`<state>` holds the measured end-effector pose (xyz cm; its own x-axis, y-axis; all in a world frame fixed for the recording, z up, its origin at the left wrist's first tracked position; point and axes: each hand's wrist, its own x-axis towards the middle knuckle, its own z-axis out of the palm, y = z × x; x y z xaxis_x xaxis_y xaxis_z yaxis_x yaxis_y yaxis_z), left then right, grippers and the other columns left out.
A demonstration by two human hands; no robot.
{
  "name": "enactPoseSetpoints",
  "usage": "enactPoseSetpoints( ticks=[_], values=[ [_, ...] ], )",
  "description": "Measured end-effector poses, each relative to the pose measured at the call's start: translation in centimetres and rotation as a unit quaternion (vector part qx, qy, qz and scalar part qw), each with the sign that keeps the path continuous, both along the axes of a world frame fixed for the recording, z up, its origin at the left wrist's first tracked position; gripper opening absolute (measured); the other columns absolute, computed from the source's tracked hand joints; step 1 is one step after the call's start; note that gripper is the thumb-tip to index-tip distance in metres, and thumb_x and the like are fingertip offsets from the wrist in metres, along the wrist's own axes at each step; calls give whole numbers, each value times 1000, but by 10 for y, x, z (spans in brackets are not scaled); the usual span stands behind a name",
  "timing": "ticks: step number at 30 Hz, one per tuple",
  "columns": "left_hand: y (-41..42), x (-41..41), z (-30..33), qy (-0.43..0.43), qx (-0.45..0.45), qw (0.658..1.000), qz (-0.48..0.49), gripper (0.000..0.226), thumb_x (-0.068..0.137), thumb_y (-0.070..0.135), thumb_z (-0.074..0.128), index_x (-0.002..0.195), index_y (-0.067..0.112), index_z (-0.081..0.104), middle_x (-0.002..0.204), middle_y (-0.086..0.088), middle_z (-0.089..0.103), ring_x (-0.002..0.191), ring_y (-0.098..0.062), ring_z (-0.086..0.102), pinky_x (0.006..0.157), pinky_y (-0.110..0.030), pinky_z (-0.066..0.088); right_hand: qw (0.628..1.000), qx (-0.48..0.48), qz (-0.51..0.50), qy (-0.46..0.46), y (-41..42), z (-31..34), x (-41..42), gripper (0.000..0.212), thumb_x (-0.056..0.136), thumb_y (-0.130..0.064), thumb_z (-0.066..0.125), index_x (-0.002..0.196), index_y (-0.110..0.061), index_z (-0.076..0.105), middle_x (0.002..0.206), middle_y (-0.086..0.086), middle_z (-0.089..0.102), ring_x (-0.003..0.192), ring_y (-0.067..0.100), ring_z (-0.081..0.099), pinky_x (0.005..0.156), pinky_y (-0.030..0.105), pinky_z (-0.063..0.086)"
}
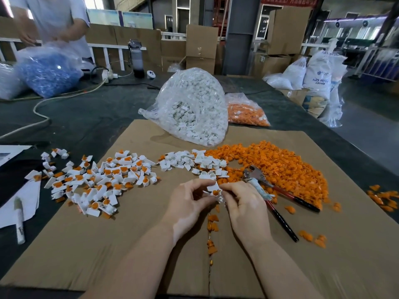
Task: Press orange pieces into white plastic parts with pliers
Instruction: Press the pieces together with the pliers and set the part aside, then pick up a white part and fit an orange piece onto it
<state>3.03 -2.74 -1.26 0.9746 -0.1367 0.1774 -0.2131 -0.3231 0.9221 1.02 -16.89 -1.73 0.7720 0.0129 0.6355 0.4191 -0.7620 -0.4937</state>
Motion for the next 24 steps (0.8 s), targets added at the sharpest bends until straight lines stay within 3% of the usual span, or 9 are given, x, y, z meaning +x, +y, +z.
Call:
enactPoseSetpoints(
  ticks=[3, 7, 11, 16, 21, 24],
  values=[
    [0, -1, -1, -2, 14, 1000, -2, 29, 80, 18, 72, 107, 27, 66, 82, 13, 64, 75, 1, 58, 68, -8, 44, 1000, -21, 16, 5, 0, 1, -2, 13, 78, -1, 71, 90, -6, 72, 84, 2, 66, 83, 18, 61, 75, 24, 49],
    [-2, -2, -1, 8, 7, 1000, -12, 30, 81, 13, 70, 102, 33, 64, 88, 7, 66, 83, -13, 61, 78, -24, 51, 999, -37, 12, 8, 1, 2, -2, 8, 76, -1, 73, 79, -7, 69, 78, 1, 62, 79, 18, 58, 70, 20, 43],
    [-4, -2, -2, 17, 12, 1000, -17, 34, 82, 8, 69, 104, 33, 63, 93, 1, 66, 86, -17, 61, 82, -32, 52, 999, -51, 5, 19, 1, 1, -1, 7, 76, -3, 73, 76, -8, 68, 77, 1, 62, 78, 18, 57, 70, 21, 41],
    [-4, -2, -3, 6, 14, 1000, -19, 35, 83, 8, 68, 102, 35, 60, 91, 7, 63, 83, -10, 58, 76, -17, 48, 999, -42, -3, 30, 1, 1, 0, 5, 78, -5, 72, 76, -8, 68, 76, 0, 61, 78, 18, 55, 68, 21, 40],
    [-4, -2, -2, -2, 29, 999, -25, 26, 83, 9, 68, 100, 29, 64, 91, 4, 66, 80, -11, 61, 71, -16, 49, 999, -29, 7, 22, 0, 0, -1, 5, 79, -5, 71, 82, -9, 71, 79, -1, 63, 80, 15, 57, 71, 20, 45],
    [-3, -2, -1, -7, 1, 1000, -14, 22, 80, 5, 69, 91, 23, 64, 85, 6, 65, 76, -8, 60, 67, -12, 48, 1000, 21, 11, 20, -2, -1, 0, 12, 80, 0, 69, 89, -8, 71, 84, 0, 66, 84, 15, 60, 74, 28, 51]
  ],
)
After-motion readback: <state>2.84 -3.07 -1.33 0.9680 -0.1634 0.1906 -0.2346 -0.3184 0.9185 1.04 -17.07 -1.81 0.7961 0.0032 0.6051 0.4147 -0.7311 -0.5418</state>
